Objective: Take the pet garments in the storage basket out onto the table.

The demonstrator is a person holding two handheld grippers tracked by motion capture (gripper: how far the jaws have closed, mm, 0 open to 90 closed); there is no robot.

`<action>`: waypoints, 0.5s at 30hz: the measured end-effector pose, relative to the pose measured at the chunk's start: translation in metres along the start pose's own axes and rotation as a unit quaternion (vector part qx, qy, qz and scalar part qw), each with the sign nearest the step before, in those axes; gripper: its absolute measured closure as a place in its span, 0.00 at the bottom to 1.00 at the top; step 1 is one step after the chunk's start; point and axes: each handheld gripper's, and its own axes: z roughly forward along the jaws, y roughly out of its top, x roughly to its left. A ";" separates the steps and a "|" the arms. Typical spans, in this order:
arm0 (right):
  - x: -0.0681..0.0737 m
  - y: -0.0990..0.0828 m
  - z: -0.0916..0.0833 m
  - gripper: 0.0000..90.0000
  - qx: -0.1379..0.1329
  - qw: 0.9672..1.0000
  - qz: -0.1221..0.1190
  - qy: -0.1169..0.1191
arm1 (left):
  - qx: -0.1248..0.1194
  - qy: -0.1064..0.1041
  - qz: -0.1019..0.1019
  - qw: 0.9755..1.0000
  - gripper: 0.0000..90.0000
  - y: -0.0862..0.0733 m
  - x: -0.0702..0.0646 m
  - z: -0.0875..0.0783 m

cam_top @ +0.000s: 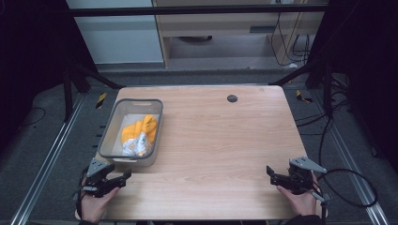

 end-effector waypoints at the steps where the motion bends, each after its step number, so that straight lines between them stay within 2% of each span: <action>1: 0.001 0.000 0.000 0.08 0.002 1.000 0.001 0.003 | -0.004 0.000 -0.002 1.000 0.28 0.001 -0.001 -0.001; 4: 0.003 -0.001 0.001 0.07 0.008 1.000 -0.019 0.001 | -0.020 -0.004 -0.004 1.000 0.28 0.007 -0.004 -0.006; 12: 0.006 -0.001 0.001 0.08 0.007 1.000 -0.025 0.007 | -0.037 -0.014 -0.014 0.999 0.28 0.014 -0.006 -0.015; 15: 0.007 -0.002 0.002 0.08 0.010 1.000 -0.026 0.006 | -0.036 -0.017 -0.012 0.999 0.28 0.017 -0.005 -0.015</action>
